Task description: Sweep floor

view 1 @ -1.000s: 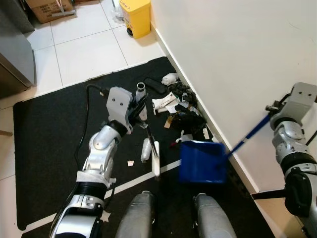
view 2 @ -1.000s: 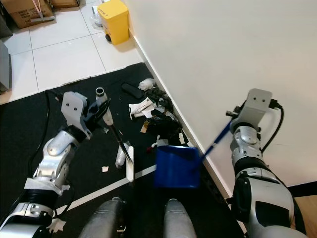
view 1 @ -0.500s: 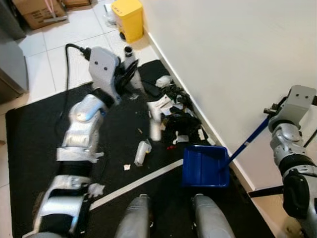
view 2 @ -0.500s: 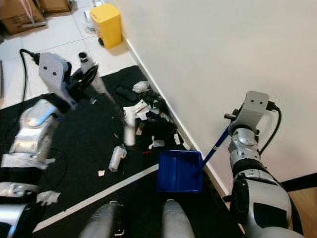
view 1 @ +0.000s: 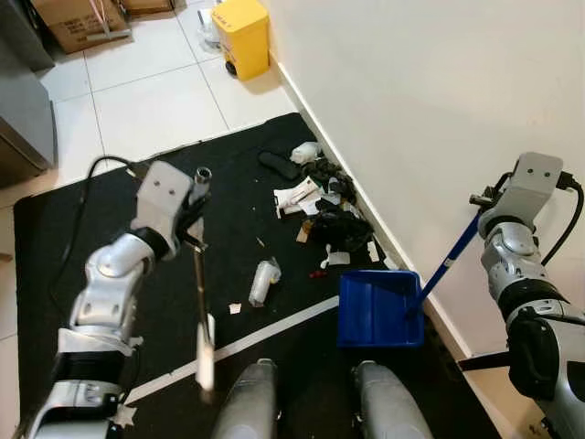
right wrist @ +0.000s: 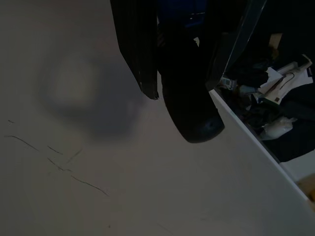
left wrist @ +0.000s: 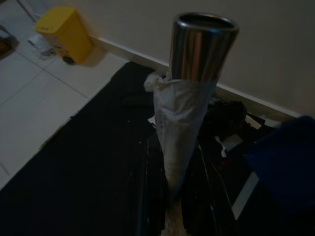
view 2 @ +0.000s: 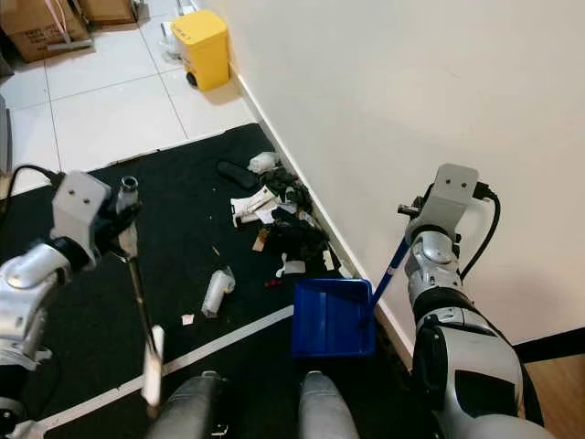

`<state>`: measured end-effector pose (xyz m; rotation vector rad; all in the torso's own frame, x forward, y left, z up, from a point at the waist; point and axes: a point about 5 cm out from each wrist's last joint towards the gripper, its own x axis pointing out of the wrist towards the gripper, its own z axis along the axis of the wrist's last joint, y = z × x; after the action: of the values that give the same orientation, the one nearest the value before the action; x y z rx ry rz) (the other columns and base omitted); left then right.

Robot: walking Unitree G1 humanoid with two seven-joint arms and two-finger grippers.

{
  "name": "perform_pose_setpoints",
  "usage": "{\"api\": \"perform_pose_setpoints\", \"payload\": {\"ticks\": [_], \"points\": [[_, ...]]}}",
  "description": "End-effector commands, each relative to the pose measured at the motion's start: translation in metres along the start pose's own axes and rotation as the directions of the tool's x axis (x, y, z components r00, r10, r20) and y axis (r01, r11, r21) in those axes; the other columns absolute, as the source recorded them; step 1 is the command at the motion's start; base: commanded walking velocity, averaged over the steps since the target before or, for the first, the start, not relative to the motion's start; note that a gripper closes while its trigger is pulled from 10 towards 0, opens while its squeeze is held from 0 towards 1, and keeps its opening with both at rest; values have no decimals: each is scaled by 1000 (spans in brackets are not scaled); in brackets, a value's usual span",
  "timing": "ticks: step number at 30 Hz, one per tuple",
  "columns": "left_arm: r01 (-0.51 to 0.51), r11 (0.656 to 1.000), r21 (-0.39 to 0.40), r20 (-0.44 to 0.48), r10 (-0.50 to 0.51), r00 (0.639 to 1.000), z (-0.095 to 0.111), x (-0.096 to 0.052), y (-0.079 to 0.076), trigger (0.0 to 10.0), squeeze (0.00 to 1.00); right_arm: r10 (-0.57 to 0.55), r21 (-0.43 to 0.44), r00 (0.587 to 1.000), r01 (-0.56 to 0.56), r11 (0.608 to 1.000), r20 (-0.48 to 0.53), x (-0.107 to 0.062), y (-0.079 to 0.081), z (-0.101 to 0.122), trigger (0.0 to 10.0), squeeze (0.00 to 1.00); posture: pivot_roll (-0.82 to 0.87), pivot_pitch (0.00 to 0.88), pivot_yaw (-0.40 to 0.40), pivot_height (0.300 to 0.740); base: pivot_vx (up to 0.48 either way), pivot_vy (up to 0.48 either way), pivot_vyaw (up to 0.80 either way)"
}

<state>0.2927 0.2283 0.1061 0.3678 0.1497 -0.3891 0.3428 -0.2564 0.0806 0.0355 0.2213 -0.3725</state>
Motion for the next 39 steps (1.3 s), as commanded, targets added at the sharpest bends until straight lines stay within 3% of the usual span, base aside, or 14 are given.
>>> {"api": "perform_pose_setpoints", "payload": {"ticks": [1,4,10,21,25,32,39], "points": [[-28,996,86,47,24,999,9,3,2,10000,0,16,6,1000,-16,1000,-22,-3,4,-8,10000,0,78,50,-18,740,0,0,0],[-5,990,139,32,1,999,9,4,0,10000,0,16,0,999,-16,1000,-30,-5,3,-14,10000,0,71,46,-9,740,0,0,0],[12,987,161,22,-15,1000,8,3,-3,10000,0,10,1,999,-10,1000,-35,-7,1,-17,10000,0,67,46,-5,740,0,0,0],[-114,977,179,62,105,993,1,30,2,10000,0,91,20,996,-92,996,19,-11,12,-19,10000,0,51,74,-33,740,0,0,0],[-103,984,142,107,88,990,8,45,-7,10000,0,128,13,991,-128,992,34,-16,17,-25,10000,0,37,82,-27,740,0,0,0],[-14,984,176,158,-14,987,19,64,-35,10000,0,167,18,985,-168,986,28,-24,24,-37,10000,0,13,108,-19,740,0,0,0],[29,993,118,192,-52,980,22,72,-53,10000,0,214,13,976,-215,977,29,-28,32,-41,10000,0,3,114,-23,740,0,0,0]]}}
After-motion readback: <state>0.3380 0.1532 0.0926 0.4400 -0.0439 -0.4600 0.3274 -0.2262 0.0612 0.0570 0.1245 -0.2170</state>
